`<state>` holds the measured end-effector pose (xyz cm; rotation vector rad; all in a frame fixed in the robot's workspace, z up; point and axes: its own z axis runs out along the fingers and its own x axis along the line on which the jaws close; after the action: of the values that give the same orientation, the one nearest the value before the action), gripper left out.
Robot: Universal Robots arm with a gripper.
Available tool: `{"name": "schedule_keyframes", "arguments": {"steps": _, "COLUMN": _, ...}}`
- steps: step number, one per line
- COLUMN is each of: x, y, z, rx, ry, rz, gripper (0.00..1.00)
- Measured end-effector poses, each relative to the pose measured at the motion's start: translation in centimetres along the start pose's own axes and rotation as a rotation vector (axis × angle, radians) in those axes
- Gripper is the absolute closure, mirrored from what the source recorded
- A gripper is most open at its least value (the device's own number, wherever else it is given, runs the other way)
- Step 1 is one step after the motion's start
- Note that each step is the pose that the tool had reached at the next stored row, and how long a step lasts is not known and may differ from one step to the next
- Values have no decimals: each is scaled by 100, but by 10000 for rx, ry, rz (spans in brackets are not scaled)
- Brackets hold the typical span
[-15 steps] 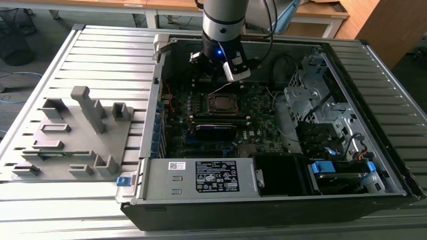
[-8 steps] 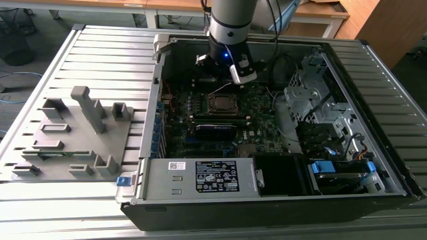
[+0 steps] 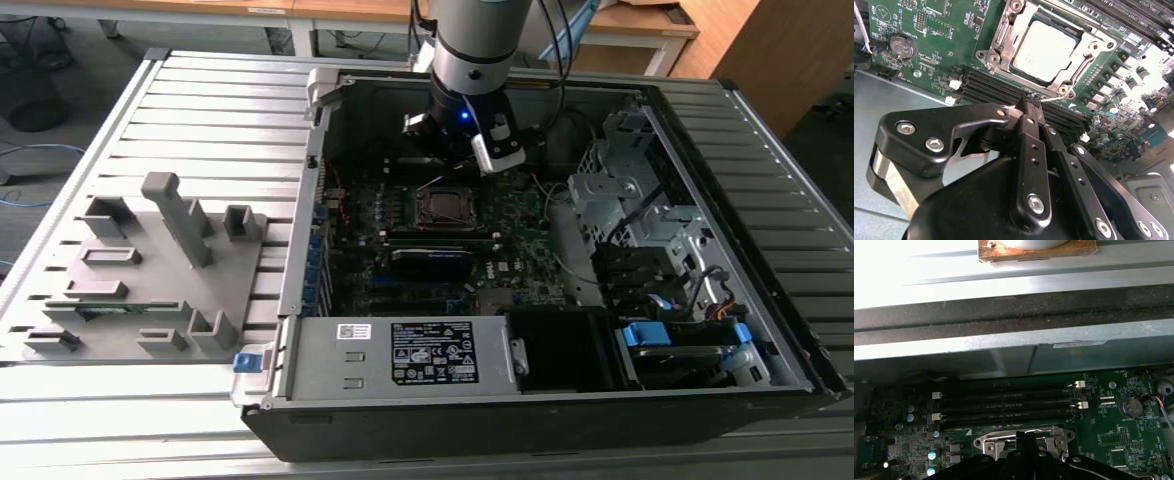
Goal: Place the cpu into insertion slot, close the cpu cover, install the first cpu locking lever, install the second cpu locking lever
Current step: 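Install the first cpu locking lever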
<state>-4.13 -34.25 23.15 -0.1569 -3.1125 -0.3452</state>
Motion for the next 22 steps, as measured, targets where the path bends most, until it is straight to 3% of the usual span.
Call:
{"name": "schedule_keyframes", "arguments": {"steps": 9, "x": -9, "y": 0, "z": 4, "rx": 0, "ry": 0, "rz": 0, "gripper": 89}}
{"name": "schedule_keyframes", "arguments": {"steps": 14, "x": -9, "y": 1, "z": 20, "rx": -90, "ry": 9, "rz": 0, "gripper": 89}}
{"name": "schedule_keyframes", "arguments": {"steps": 22, "x": -8, "y": 6, "z": 38, "rx": -104, "ry": 9, "rz": 6, "gripper": 89}}
